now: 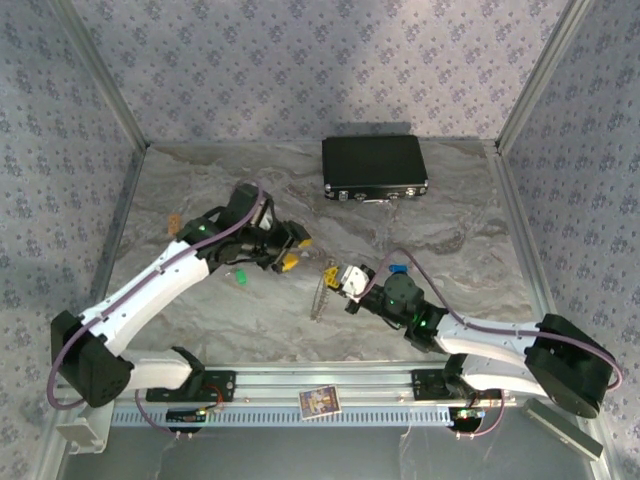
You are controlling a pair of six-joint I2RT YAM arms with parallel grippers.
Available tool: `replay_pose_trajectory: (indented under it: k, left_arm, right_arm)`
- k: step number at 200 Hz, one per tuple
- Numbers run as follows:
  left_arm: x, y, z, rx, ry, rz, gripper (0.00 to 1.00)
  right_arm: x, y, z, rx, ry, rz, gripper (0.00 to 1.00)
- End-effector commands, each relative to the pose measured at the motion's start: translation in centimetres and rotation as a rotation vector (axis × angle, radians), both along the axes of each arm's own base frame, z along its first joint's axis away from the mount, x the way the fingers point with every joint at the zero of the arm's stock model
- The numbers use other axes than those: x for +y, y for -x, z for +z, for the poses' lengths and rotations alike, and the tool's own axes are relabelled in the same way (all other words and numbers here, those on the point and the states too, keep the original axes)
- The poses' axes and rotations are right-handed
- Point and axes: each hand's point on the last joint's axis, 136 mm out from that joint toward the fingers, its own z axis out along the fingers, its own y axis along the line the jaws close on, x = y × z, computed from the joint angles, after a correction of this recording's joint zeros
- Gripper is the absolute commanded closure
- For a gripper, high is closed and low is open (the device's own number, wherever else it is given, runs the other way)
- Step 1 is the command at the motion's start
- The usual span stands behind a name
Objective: Put the keys on the keyring
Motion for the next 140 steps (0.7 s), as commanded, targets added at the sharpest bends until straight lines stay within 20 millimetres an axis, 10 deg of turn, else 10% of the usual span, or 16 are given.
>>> replay_pose_trajectory:
  k: [1,35,70,140]
  left_arm:
    - [1.7,-3.6,2.5,-0.404,-0.159,-0.070,0.51]
    - [2.8,-4.3,3.7,-0.874,-0.360,-0.273,0.55]
    - [1.3,-0.4,1.5,-1.367,-0.422,-0.639,0.65]
    - [-1.4,4.3,-2.0,-1.619,-0.392,-1.095,0.66]
  right_arm:
    - [0.1,0.3,1.5,0.021,-0.029,0.032,1.00]
    - [-0.8,0.3,1.8,0.061,-0.044,0.042,1.00]
    - [-1.2,0.5,1.7,0.076,-0.036,0.086,1.00]
    - [-0.9,2.1,2.7,0.056,0.032,0.216,1.00]
